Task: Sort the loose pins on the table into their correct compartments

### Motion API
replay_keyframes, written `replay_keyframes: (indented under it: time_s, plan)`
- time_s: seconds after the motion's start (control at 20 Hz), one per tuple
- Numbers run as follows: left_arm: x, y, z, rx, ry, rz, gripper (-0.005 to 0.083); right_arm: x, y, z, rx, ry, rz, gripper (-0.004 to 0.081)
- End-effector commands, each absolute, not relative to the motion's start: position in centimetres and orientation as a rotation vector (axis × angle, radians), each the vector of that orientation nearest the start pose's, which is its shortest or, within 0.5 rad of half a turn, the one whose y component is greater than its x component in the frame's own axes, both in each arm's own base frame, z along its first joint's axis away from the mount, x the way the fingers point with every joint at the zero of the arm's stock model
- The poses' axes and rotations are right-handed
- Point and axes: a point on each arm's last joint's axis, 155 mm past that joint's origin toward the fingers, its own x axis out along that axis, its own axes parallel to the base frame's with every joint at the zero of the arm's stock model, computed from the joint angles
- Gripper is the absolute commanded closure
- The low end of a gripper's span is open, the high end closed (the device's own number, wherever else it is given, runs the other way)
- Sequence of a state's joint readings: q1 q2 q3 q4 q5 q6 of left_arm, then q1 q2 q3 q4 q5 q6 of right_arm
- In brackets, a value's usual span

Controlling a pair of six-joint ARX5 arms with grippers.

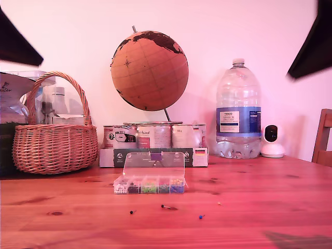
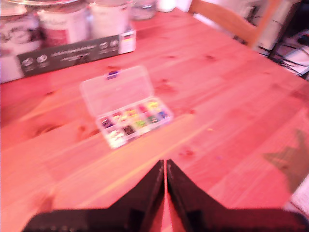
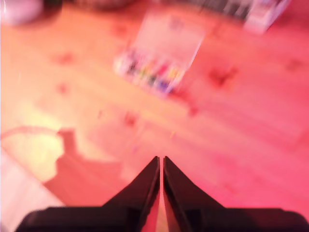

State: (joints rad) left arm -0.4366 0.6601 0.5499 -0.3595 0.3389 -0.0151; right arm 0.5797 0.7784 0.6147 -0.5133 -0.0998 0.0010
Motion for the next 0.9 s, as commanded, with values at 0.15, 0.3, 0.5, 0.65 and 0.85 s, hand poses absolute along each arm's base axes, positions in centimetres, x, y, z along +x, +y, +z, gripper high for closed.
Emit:
replay_keyframes:
  time_s: [0.15,0.3,0.5,0.65,0.85]
  plan:
    - [21.2,-19.4,16.3,0.080,0.614,-0.873,0.0793,22.1,20.1,14.8,-0.127,0.705,0.754,0.0783]
    - [20.5,-20.7,14.3,0.132,0.681,-0.933,0.0793,22.3,20.7,14.9,-0.143,0.686,0.783,0.0783]
    - [20.4,-21.8,11.9,0.183,0.760,-0.971,0.0793,21.9,20.5,12.7,-0.204,0.761,0.791,0.0783]
    - [20.8,-22.5,11.0,0.192,0.812,-0.981,0.0793,21.9,20.4,11.0,-0.218,0.826,0.785,0.0783]
    - [21.9,-23.7,10.5,0.185,0.872,-0.978,0.0793,21.9,20.4,9.5,-0.230,0.880,0.779,0.0783]
